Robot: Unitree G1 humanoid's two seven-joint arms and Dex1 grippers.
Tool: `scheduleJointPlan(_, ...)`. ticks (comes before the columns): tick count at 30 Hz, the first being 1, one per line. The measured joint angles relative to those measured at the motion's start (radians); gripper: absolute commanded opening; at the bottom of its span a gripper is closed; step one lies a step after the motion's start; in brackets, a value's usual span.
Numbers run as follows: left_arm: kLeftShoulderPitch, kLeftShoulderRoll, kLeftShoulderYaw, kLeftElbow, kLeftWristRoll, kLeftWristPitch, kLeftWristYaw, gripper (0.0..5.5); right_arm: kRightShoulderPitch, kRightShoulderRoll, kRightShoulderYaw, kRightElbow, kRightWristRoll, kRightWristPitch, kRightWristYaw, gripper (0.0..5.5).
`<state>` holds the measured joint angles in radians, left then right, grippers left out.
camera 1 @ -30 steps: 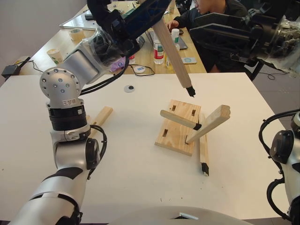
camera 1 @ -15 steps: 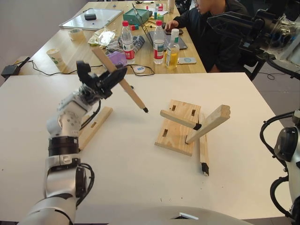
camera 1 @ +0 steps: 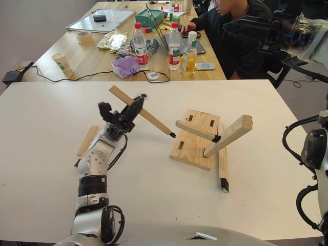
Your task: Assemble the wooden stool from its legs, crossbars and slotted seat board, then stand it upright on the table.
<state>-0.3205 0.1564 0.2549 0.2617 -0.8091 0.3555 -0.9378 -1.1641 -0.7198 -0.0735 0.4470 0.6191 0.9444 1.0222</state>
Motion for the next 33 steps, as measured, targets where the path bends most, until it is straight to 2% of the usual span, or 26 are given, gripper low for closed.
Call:
scheduleJointPlan(5, 0.004, -0.041, -0.034, 0.085, 0.046, -0.063, -0.033, 2.03, -0.003, 0.003, 0.004, 0.022, -0.029, -0.004, 0.024, 3.62)
scheduleJointPlan(9, 0.004, -0.031, -0.06, 0.15, 0.085, -0.152, -0.108, 2.03, -0.014, 0.003, 0.008, 0.032, -0.042, -0.006, 0.045, 3.62)
scheduleJointPlan(20, 0.035, 0.151, -0.218, 0.096, 0.162, -0.254, -0.277, 2.03, 0.006, 0.003, -0.008, -0.007, -0.06, -0.008, 0.042, 3.62)
scheduleJointPlan(30, 0.062, 0.388, -0.352, -0.128, 0.162, -0.303, -0.402, 2.03, 0.169, 0.002, -0.125, -0.193, -0.018, 0.052, -0.056, 3.62)
scheduleJointPlan(33, 0.05, 0.419, -0.389, -0.133, 0.162, -0.369, -0.425, 2.03, 0.2, 0.002, -0.147, -0.226, 0.005, 0.067, -0.08, 3.62)
